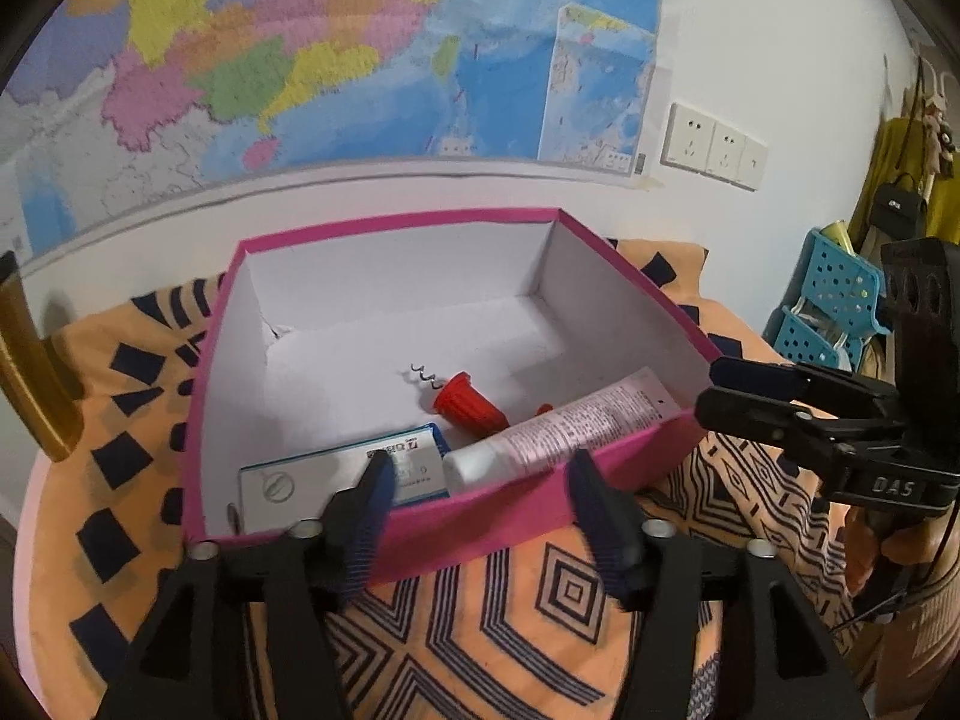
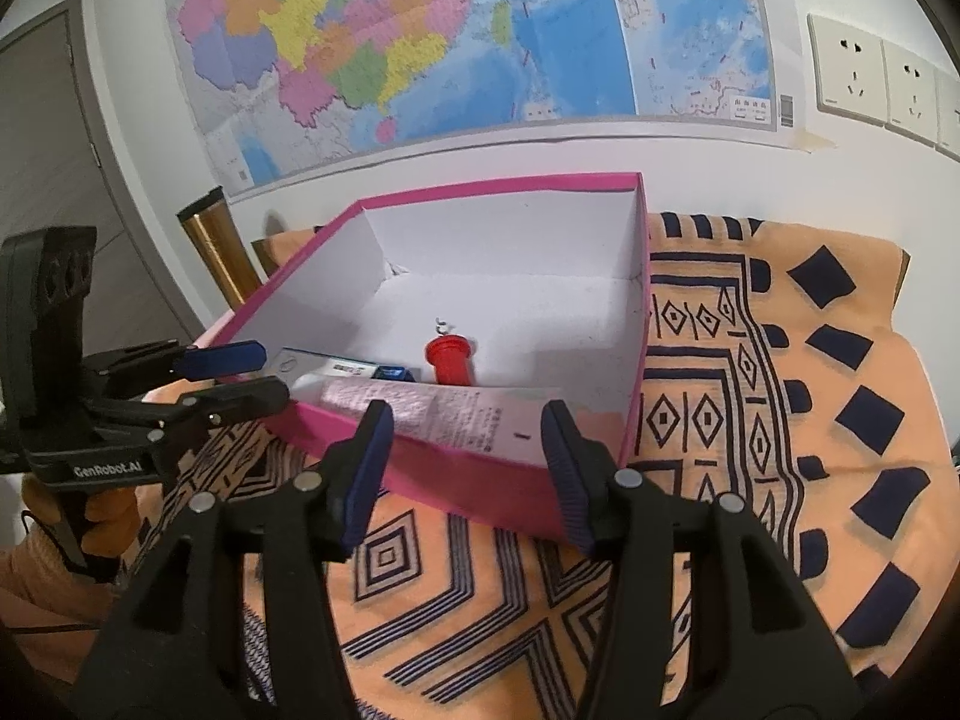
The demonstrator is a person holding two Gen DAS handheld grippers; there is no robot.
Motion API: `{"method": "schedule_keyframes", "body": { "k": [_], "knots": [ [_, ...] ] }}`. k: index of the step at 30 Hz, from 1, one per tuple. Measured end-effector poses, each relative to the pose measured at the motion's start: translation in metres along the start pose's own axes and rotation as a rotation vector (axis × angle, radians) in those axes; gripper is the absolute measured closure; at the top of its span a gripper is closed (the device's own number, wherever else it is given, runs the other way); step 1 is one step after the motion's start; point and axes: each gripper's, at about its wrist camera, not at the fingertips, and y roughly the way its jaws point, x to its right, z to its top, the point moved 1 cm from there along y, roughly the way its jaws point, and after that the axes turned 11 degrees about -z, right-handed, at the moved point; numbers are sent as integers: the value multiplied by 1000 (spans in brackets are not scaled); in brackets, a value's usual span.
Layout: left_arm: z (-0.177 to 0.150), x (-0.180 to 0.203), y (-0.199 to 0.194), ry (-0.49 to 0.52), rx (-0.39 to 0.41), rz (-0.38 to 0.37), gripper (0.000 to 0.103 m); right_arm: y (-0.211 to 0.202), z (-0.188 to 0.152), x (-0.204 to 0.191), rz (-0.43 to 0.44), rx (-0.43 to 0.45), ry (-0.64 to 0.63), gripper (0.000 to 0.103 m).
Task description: Organize rigid objects
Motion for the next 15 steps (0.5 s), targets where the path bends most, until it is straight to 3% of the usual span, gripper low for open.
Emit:
{"method": "schedule_keyframes", "body": {
  "k": [2, 5, 9, 15],
  "knots": [
    [-7, 4, -13, 11, 47, 10, 15, -10, -4, -5, 12, 31, -9, 37],
    [-16, 9, -29, 16, 96, 24, 0, -27, -16, -19, 12, 96, -27, 21],
    [-30, 10, -39, -8, 110, 45, 0, -36, -34, -35, -25, 142, -37, 3],
    [-52, 5, -36, -65, 71, 104, 0, -29, -57, -50, -62, 121, -21, 1]
  ]
}}
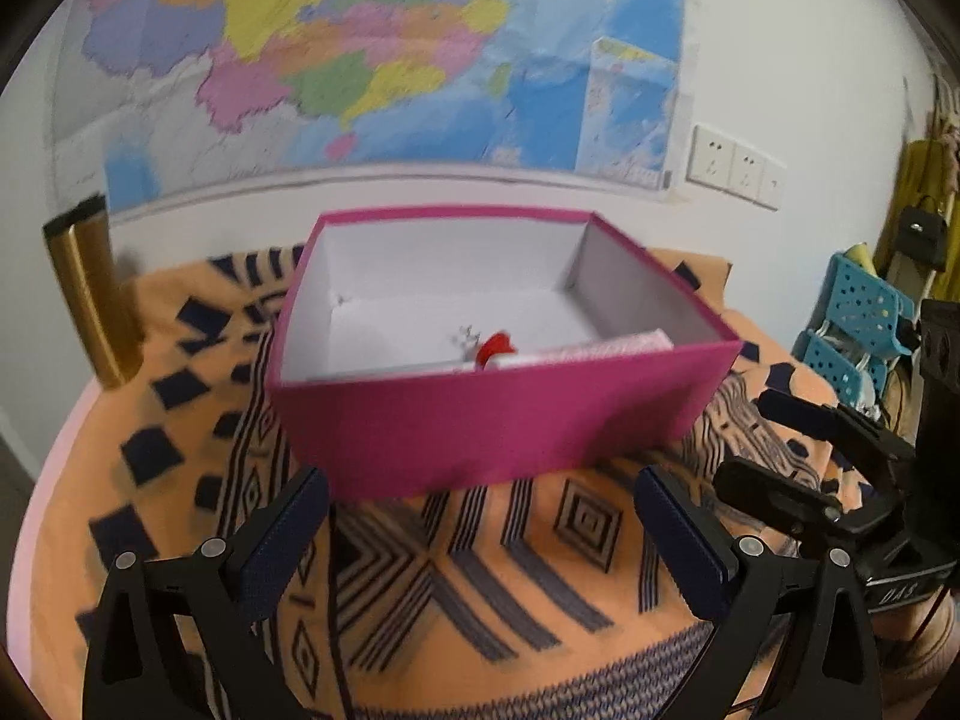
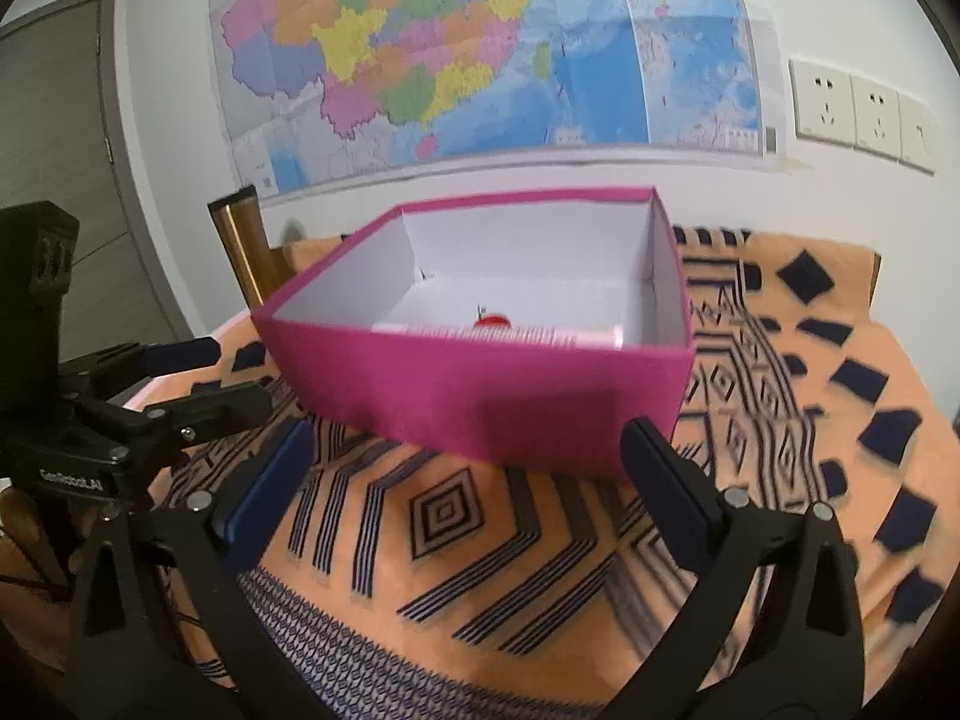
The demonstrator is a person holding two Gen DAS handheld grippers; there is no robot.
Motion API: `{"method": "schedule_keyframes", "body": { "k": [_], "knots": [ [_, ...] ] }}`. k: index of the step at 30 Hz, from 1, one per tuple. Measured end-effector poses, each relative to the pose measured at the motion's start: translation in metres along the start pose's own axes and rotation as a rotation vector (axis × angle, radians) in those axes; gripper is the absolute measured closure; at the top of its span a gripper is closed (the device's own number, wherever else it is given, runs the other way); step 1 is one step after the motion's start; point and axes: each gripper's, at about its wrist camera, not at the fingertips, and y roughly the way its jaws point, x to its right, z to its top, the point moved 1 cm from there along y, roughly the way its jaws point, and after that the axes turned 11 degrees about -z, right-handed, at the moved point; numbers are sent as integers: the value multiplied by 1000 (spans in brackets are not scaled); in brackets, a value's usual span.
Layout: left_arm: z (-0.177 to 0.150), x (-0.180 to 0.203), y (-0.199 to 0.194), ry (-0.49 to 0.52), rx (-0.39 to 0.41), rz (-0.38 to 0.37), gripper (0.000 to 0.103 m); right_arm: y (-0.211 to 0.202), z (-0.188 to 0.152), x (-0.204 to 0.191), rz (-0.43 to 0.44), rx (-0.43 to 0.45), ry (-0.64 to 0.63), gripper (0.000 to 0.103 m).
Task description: Organize rigid objects
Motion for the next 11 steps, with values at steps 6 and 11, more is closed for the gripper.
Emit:
{"method": "schedule_keyframes", "body": {
  "k": [6, 11],
  "knots": [
    [-16, -3, -4, 0, -7, 69, 0, 6, -13, -6, -1, -35, 6, 1],
    [-25, 0, -3, 9, -14, 87, 0, 7, -20, -10, 2, -52, 2, 1]
  ]
}}
